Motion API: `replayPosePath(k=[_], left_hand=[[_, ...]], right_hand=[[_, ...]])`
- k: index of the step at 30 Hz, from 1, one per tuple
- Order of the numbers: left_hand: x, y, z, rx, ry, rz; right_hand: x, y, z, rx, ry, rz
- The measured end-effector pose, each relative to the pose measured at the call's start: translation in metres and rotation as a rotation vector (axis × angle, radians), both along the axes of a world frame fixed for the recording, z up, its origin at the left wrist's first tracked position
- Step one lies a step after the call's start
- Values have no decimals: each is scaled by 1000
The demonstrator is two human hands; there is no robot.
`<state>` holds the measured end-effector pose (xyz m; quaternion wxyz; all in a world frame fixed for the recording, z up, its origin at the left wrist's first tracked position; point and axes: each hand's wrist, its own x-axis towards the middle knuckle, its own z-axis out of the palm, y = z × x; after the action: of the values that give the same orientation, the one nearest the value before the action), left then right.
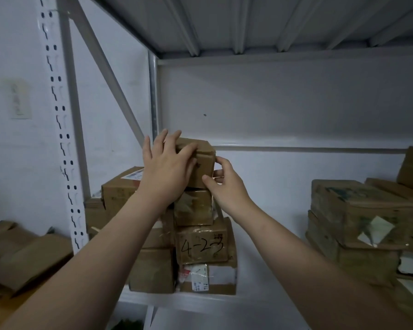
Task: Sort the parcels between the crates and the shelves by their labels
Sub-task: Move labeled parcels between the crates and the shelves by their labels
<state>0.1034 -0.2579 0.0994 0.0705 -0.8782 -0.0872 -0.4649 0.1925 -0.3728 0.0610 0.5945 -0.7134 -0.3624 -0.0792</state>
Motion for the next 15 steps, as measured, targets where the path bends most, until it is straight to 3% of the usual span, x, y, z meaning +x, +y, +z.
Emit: replayPosePath(k=[5, 11, 15], left_hand=[[-6, -13, 2, 42, -30, -5], [-7, -56, -12, 134, -55, -180], [9, -98, -36, 102, 3, -323]], right_hand=[[4, -12, 0, -71, -32, -58], [-3, -61, -20, -17, -79, -118], [-4, -121, -39, -71, -156, -283]])
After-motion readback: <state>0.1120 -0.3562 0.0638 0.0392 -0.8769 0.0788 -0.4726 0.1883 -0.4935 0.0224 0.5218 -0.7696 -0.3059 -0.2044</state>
